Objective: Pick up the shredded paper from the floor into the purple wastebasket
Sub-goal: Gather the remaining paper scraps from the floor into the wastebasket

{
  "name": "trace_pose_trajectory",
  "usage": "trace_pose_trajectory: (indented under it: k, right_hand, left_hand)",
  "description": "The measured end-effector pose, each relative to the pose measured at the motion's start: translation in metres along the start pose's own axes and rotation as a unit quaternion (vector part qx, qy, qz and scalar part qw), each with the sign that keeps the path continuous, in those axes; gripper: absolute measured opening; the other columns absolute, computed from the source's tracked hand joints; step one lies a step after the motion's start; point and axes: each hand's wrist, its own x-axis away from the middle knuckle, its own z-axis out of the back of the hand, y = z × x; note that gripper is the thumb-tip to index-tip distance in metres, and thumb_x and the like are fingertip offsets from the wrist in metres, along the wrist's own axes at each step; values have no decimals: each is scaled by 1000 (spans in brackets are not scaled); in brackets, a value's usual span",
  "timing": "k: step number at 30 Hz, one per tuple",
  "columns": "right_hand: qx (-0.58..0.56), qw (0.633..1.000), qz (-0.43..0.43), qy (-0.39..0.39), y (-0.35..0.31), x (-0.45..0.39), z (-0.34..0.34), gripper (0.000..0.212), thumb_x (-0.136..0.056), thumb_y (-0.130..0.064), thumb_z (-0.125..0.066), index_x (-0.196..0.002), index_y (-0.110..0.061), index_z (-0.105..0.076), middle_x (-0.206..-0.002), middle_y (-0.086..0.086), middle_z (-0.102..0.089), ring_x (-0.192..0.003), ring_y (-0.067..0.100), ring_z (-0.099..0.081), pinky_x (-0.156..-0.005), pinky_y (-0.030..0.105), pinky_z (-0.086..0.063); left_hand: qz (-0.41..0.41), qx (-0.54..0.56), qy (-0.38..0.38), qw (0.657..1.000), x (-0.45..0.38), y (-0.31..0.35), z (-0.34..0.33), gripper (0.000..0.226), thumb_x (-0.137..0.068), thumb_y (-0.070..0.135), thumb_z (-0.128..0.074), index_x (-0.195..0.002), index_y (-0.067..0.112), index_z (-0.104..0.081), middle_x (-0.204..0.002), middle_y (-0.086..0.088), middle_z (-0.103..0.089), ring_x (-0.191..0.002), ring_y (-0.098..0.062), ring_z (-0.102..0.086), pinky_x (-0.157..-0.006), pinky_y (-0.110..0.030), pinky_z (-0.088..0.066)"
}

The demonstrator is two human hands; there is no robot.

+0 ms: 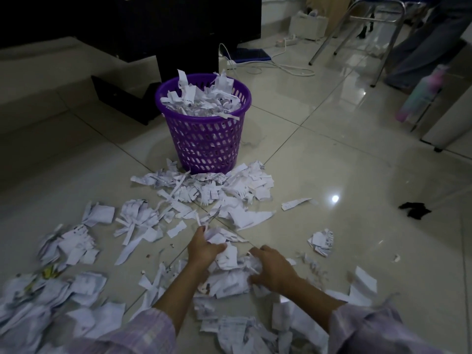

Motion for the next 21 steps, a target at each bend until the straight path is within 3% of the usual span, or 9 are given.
trace_pose_trajectory:
  k: [4,7,9,12,15,18,19,21]
  right_hand:
    - [-84,995,-18,49,-1,-11,9,47,-79,-26,-75,-119,-8,-59,-116,11,-64,-108,27,-59,-85,27,-42]
    - [-172,979,-63,94,-3,-22,19,35,-77,-24,-78,-104,-5,-67,-97,5,-66,-95,23,-61,-77,27,-40]
    - [-243,955,-95,139,-6,-31,25,30,-75,-25,-80,-96,-5,-70,-90,5,-69,-87,20,-61,-74,26,-40]
    - [-362,906,-126,181,-20,-38,31,31,-79,-27,-76,-103,-8,-71,-98,3,-70,-92,19,-63,-80,25,-45]
    - [-425,882,-117,168,-40,-39,32,23,-85,-29,-70,-105,-17,-71,-102,0,-71,-96,16,-63,-78,21,-41]
    - [-466,862,-137,146,-51,-43,27,31,-85,-35,-70,-108,-15,-68,-105,0,-69,-101,18,-63,-82,24,-45]
    - [-464,861,-152,140,-51,-45,26,36,-83,-39,-70,-108,-14,-66,-105,0,-67,-102,19,-62,-82,26,-45]
    - [-457,869,-150,119,-48,-46,26,41,-81,-43,-71,-106,-11,-66,-103,2,-68,-102,21,-62,-81,27,-45]
  left_hand:
    - [25,41,6,999,-6,-2,5,74,-68,14,-84,-133,6,-52,-138,-13,-53,-123,-29,-53,-104,-43,-45]
    - [34,69,9,997,-1,3,7,77,-70,12,-83,-138,8,-47,-141,-10,-49,-124,-29,-52,-104,-42,-44]
    - [32,79,21,996,0,4,4,77,-74,12,-81,-141,7,-44,-142,-10,-47,-126,-29,-50,-104,-38,-44]
    - [29,79,25,996,2,9,-7,67,-78,12,-76,-138,7,-47,-139,-10,-50,-124,-30,-51,-102,-37,-45]
    - [54,149,6,987,7,21,-18,46,-82,7,-66,-127,11,-58,-122,-11,-63,-104,-30,-63,-89,-39,-54]
    - [109,270,-7,957,3,29,-20,26,-84,13,-60,-109,7,-66,-96,-15,-68,-80,-30,-65,-72,-37,-55]
    - [124,309,-22,943,2,31,-17,25,-86,22,-62,-104,7,-67,-94,-17,-69,-80,-32,-66,-73,-38,-56]
    - [124,327,-42,936,0,34,-13,53,-72,38,-76,-115,10,-64,-105,-16,-70,-91,-33,-69,-83,-45,-57]
